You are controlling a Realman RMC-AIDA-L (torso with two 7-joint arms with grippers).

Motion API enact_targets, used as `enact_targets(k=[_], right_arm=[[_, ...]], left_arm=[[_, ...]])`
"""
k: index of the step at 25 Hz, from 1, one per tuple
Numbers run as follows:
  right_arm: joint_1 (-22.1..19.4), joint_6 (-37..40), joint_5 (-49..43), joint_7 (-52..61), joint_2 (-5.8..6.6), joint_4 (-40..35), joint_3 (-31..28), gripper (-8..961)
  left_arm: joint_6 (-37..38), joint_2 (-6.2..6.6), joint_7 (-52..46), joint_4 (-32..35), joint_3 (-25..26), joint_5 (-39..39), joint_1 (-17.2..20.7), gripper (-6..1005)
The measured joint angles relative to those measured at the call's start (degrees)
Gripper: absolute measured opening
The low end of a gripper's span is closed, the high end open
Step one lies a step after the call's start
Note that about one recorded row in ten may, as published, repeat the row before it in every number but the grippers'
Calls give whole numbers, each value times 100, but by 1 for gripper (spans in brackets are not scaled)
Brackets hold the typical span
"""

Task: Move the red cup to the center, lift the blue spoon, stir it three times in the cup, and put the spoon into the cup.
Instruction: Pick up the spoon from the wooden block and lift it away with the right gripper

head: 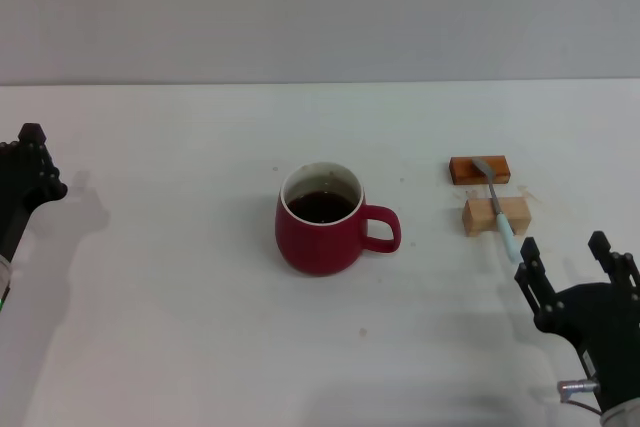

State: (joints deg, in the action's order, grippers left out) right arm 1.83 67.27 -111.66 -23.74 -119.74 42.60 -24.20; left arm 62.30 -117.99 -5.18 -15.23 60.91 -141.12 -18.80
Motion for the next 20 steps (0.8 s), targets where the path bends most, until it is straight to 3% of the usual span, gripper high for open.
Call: enact_targets(k=[10, 20], right_arm=[[256, 31, 842, 62, -8, -166, 630, 737], [429, -56, 917, 242, -6, -317, 756, 738]], left_arm=[[89, 5, 0, 54, 0, -13, -10, 0], [104, 13, 0, 56, 0, -12, -11, 0]])
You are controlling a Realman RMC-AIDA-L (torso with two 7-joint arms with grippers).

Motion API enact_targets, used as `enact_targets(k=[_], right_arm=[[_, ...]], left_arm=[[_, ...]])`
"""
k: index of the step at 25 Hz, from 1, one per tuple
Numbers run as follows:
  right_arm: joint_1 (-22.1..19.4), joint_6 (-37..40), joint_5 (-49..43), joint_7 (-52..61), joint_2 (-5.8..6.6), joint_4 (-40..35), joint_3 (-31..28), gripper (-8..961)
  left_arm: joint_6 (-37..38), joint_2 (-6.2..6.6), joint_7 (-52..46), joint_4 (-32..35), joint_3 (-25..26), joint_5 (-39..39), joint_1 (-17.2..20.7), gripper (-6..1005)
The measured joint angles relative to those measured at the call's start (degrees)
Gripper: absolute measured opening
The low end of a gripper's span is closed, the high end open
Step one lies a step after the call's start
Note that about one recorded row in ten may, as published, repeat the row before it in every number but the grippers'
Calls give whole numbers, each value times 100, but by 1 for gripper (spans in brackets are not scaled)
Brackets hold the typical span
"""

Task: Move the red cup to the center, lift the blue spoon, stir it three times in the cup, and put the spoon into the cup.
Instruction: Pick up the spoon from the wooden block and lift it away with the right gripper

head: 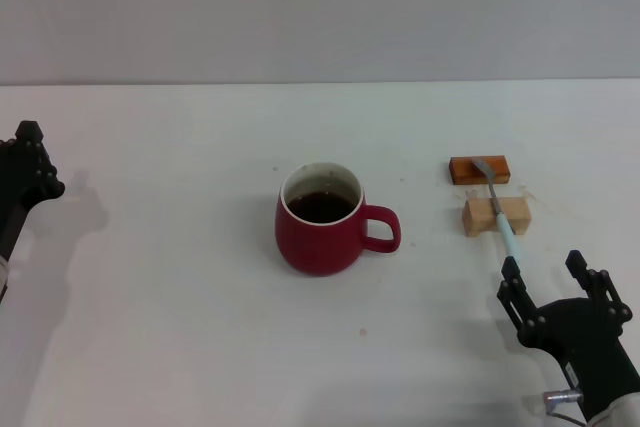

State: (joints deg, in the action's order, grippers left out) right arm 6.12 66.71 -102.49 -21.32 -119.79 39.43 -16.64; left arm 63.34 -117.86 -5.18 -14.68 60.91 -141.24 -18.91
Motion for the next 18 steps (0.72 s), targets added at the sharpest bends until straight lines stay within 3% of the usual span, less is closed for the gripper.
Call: enact_targets(k=[18], right_arm=[[572, -331, 536, 279, -8, -299, 309, 738]], left_arm=[[9, 16, 15, 38, 69, -5, -100, 0]])
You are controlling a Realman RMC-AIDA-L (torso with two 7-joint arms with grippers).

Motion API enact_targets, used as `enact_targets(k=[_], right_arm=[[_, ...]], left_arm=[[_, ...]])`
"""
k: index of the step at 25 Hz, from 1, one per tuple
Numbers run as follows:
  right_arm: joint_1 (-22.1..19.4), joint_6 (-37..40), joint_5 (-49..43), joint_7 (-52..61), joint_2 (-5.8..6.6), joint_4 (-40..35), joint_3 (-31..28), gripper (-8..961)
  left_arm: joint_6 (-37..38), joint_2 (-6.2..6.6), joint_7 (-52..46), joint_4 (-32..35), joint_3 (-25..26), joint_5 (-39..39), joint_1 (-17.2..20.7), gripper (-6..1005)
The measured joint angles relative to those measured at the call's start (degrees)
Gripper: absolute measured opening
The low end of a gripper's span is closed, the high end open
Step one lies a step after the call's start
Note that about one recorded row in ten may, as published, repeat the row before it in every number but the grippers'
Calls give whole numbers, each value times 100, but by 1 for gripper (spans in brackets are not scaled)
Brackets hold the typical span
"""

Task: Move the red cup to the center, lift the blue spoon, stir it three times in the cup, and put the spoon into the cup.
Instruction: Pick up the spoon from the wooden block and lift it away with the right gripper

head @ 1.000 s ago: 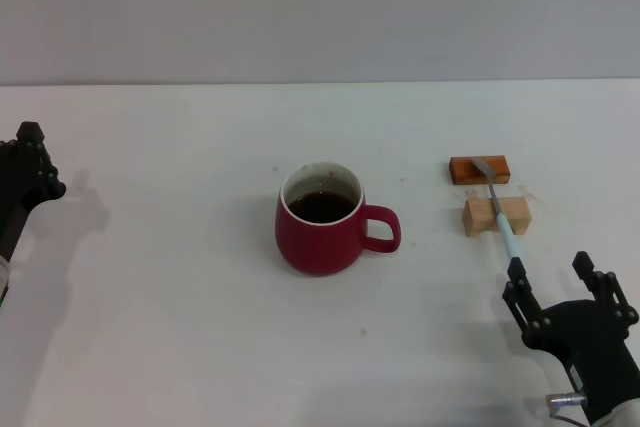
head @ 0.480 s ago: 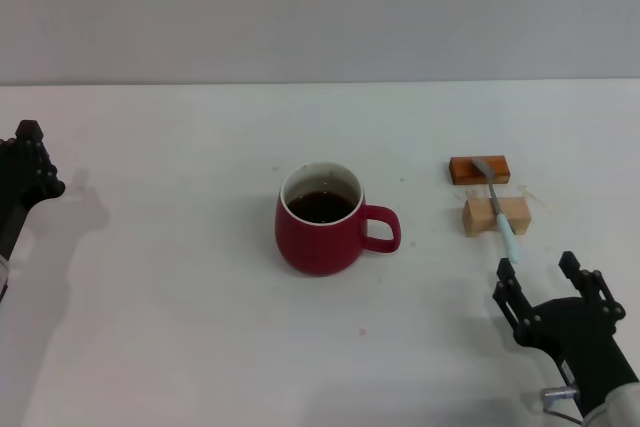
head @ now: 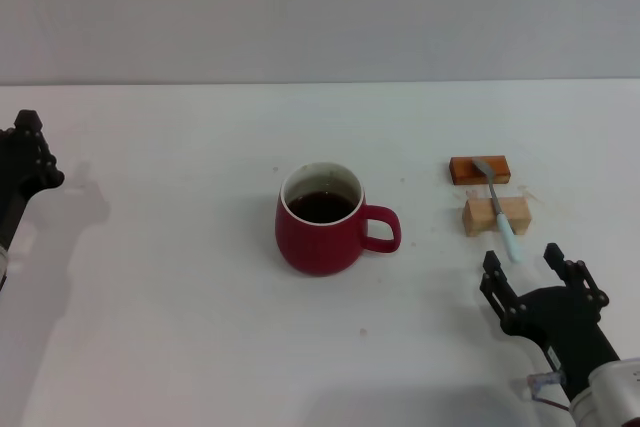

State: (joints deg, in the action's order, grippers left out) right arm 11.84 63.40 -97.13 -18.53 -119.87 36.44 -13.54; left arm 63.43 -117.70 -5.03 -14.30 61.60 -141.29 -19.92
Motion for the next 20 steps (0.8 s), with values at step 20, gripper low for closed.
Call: enact_targets(k=[20], right_arm=[[235, -143, 63, 199, -2, -140, -13, 737]], left_arm=[[40, 11, 3, 105, 1, -4, -125, 0]])
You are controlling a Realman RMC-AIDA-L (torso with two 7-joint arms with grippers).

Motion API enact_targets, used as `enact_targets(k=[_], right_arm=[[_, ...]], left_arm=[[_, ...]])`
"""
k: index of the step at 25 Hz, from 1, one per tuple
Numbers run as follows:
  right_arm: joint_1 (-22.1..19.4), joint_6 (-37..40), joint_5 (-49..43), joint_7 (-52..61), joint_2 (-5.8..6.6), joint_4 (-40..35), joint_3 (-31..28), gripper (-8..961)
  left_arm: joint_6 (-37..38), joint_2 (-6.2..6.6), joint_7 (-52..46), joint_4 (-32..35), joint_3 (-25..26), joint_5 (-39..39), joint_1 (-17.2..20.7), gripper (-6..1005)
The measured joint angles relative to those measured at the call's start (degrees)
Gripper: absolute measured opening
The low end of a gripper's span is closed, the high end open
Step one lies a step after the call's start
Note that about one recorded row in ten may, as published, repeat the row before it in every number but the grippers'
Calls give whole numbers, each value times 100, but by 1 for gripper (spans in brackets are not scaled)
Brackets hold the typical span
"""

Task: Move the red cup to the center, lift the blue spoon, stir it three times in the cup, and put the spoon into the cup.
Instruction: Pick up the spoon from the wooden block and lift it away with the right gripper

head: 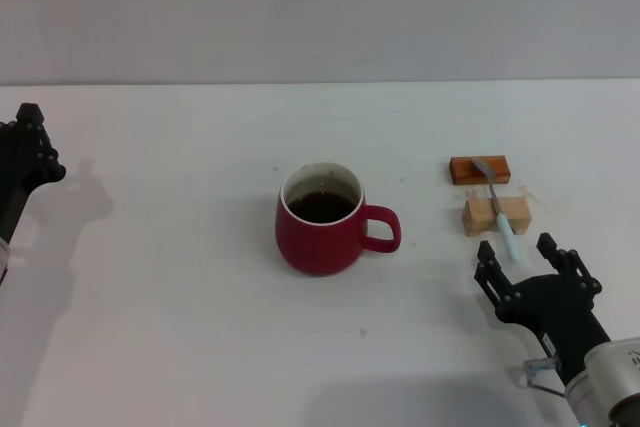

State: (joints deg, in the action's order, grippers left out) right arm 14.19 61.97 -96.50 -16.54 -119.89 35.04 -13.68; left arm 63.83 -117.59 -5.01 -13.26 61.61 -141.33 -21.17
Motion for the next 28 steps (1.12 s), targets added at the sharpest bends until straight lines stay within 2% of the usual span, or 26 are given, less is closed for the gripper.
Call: enact_targets(k=[28], right_arm=[[311, -272, 83, 301, 1, -274, -67, 716]], left_arm=[[16, -3, 0, 63, 66, 5, -136, 0]])
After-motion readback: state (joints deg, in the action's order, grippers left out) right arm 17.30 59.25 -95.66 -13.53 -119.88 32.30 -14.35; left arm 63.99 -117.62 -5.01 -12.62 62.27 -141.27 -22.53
